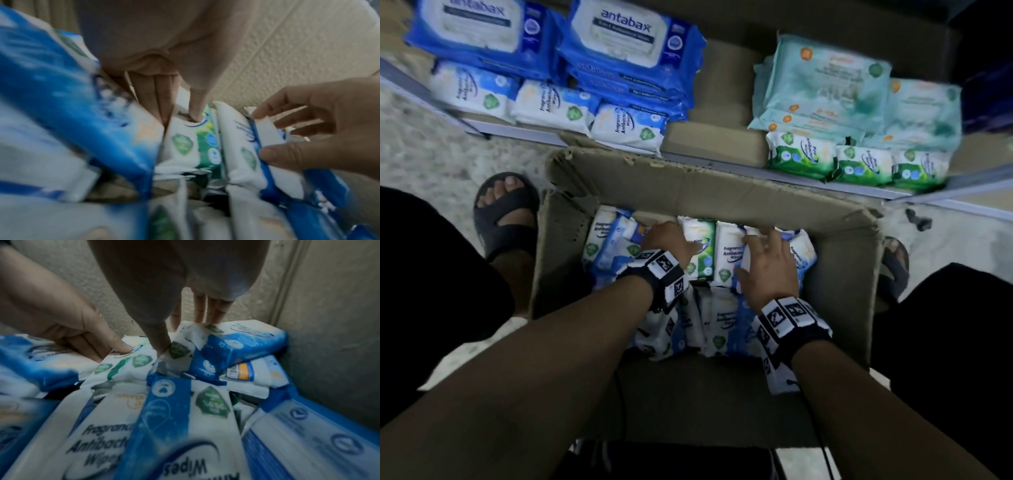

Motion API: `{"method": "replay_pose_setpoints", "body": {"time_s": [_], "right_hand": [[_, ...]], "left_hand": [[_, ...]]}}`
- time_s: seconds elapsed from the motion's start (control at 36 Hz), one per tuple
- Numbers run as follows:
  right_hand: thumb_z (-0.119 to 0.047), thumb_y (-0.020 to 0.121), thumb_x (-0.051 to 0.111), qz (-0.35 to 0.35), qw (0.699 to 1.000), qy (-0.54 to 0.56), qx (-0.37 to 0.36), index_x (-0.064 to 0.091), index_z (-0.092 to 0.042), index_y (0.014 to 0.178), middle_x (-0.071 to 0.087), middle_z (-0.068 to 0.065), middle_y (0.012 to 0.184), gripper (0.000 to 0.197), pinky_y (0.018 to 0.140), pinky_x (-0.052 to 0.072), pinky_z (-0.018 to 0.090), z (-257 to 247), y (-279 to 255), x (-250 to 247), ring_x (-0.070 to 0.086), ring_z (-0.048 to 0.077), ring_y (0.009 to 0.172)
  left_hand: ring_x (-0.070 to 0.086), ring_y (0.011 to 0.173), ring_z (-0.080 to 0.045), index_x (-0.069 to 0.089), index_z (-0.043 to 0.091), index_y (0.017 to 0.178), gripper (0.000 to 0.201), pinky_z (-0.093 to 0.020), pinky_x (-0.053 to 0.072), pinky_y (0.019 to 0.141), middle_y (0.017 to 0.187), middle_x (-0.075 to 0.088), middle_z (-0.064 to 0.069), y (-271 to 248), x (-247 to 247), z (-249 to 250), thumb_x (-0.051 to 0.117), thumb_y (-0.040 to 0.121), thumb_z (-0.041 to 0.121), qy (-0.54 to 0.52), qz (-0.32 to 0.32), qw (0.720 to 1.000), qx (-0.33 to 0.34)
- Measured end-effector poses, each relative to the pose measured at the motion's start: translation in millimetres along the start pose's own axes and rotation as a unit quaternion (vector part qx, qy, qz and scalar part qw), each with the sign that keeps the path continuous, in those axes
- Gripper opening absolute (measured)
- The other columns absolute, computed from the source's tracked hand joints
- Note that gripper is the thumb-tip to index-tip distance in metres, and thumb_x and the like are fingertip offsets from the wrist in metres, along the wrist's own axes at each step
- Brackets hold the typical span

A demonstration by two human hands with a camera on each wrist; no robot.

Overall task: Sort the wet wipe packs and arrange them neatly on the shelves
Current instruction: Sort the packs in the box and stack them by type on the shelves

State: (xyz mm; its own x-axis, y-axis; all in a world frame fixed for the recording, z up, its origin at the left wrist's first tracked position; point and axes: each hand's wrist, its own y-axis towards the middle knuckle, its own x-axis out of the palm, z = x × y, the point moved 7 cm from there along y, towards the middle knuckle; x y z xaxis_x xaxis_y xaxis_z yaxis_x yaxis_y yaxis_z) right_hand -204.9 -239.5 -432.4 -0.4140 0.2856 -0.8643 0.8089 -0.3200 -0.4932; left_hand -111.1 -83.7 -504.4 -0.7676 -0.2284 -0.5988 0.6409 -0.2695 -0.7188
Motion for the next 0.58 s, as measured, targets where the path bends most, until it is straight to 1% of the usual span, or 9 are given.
{"method": "replay_pose_setpoints", "body": {"time_s": [0.17, 0.22, 0.28, 0.31, 0.36, 0.39, 0.44, 0.5, 0.58], "right_hand": [[-0.012, 0.081, 0.067, 0.037, 0.998, 0.044, 0.013, 0.053, -0.017, 0.136, 0.036, 0.017, 0.145, 0.057, 0.101, 0.039, 0.046, 3, -1, 0, 0.041, 0.039, 0.124], [-0.012, 0.079, 0.067, 0.04, 0.998, 0.038, 0.01, 0.054, -0.017, 0.136, 0.036, 0.019, 0.145, 0.059, 0.1, 0.04, 0.047, 0, -3, 0, 0.041, 0.04, 0.123], [-0.021, 0.081, 0.066, 0.031, 0.999, 0.022, 0.012, 0.052, -0.018, 0.137, 0.035, 0.018, 0.145, 0.058, 0.101, 0.038, 0.047, -2, -3, 1, 0.038, 0.038, 0.126], [-0.029, 0.083, 0.064, 0.029, 0.999, 0.014, 0.014, 0.052, -0.018, 0.137, 0.034, 0.017, 0.144, 0.056, 0.102, 0.036, 0.047, -3, -3, 1, 0.036, 0.037, 0.127], [-0.05, 0.087, 0.056, 0.025, 0.999, -0.003, 0.024, 0.051, -0.018, 0.134, 0.033, 0.016, 0.144, 0.058, 0.103, 0.034, 0.047, -5, -2, 1, 0.033, 0.036, 0.129], [-0.062, 0.087, 0.051, 0.019, 0.999, -0.016, 0.03, 0.049, -0.017, 0.134, 0.033, 0.016, 0.144, 0.064, 0.103, 0.033, 0.047, -7, 0, 3, 0.033, 0.036, 0.129], [-0.077, 0.084, 0.042, -0.003, 0.998, -0.054, 0.042, 0.044, -0.013, 0.135, 0.03, 0.016, 0.147, 0.082, 0.104, 0.032, 0.048, -11, 4, 6, 0.031, 0.036, 0.131], [-0.081, 0.082, 0.042, -0.021, 0.994, -0.09, 0.05, 0.039, -0.01, 0.135, 0.03, 0.017, 0.146, 0.088, 0.105, 0.031, 0.047, -15, 7, 10, 0.031, 0.036, 0.131], [-0.069, 0.083, 0.054, -0.015, 0.995, -0.087, 0.046, 0.04, -0.009, 0.128, 0.037, 0.016, 0.136, 0.076, 0.103, 0.031, 0.045, -21, 12, 7, 0.034, 0.036, 0.125]], "left_hand": [[0.047, 0.052, -0.019, 0.043, 0.013, 0.053, 0.058, -0.028, 0.028, 0.047, 0.054, 0.047, -0.003, -3, 0, 5, 0.065, 0.086, 0.055, -0.003, 0.008, 1.0, -0.003], [0.048, 0.055, -0.019, 0.045, 0.013, 0.054, 0.056, -0.029, 0.029, 0.048, 0.055, 0.048, -0.002, -2, 0, 2, 0.064, 0.087, 0.055, -0.002, 0.005, 1.0, 0.004], [0.055, 0.065, -0.021, 0.058, 0.011, 0.065, 0.049, -0.028, 0.035, 0.053, 0.065, 0.058, -0.003, 1, 3, 0, 0.063, 0.088, 0.054, 0.007, -0.01, 1.0, 0.021], [0.06, 0.074, -0.022, 0.066, 0.009, 0.076, 0.046, -0.028, 0.04, 0.058, 0.075, 0.064, -0.004, 1, 3, 0, 0.063, 0.088, 0.054, 0.016, -0.02, 0.999, 0.031], [0.064, 0.087, -0.025, 0.071, 0.008, 0.097, 0.044, -0.031, 0.048, 0.067, 0.095, 0.071, -0.008, 0, 3, -1, 0.065, 0.087, 0.051, 0.03, -0.028, 0.998, 0.04], [0.065, 0.09, -0.026, 0.071, 0.008, 0.1, 0.042, -0.031, 0.049, 0.068, 0.098, 0.071, -0.009, -2, 3, -1, 0.066, 0.087, 0.048, 0.034, -0.029, 0.998, 0.046], [0.065, 0.087, -0.025, 0.07, 0.01, 0.097, 0.033, -0.031, 0.049, 0.068, 0.096, 0.071, -0.009, -5, 4, -1, 0.067, 0.087, 0.042, 0.031, -0.03, 0.997, 0.058], [0.065, 0.086, -0.024, 0.068, 0.014, 0.098, 0.03, -0.033, 0.053, 0.072, 0.099, 0.071, -0.007, -7, 6, -2, 0.068, 0.084, 0.04, 0.036, -0.03, 0.997, 0.058], [0.064, 0.099, -0.026, 0.066, 0.019, 0.113, 0.037, -0.037, 0.054, 0.085, 0.112, 0.068, -0.006, -11, 2, -7, 0.067, 0.083, 0.04, 0.097, -0.026, 0.993, 0.055]]}}
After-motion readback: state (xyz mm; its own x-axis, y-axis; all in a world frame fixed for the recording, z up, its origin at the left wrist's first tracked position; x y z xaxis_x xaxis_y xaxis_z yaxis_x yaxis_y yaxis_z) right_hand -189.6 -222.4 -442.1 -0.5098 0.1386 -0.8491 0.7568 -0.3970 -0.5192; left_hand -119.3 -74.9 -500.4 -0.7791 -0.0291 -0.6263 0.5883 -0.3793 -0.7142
